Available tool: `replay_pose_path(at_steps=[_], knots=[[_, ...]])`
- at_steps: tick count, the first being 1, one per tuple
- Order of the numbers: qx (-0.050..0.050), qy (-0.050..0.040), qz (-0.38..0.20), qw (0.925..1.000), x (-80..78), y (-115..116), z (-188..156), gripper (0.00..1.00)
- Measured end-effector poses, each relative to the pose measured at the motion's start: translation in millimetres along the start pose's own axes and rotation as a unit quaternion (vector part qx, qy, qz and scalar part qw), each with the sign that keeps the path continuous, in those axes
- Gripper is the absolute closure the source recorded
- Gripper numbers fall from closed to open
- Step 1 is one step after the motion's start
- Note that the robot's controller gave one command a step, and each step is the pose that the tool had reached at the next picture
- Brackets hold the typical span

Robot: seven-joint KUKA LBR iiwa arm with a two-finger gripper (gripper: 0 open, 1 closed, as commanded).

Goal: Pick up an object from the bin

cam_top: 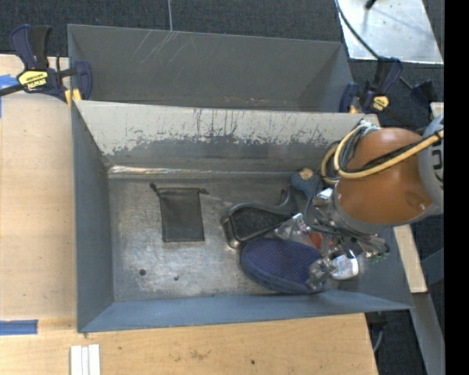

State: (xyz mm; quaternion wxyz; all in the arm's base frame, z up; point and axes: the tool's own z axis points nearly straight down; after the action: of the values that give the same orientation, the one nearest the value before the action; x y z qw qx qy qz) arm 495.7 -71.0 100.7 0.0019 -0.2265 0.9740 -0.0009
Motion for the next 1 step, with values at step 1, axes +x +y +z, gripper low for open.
replay_pose_path(at_steps=[1], knots=[[-0.001, -0.0001, -0.193, 0.9812, -14.7, -2.1, -1.6, 0.00]])
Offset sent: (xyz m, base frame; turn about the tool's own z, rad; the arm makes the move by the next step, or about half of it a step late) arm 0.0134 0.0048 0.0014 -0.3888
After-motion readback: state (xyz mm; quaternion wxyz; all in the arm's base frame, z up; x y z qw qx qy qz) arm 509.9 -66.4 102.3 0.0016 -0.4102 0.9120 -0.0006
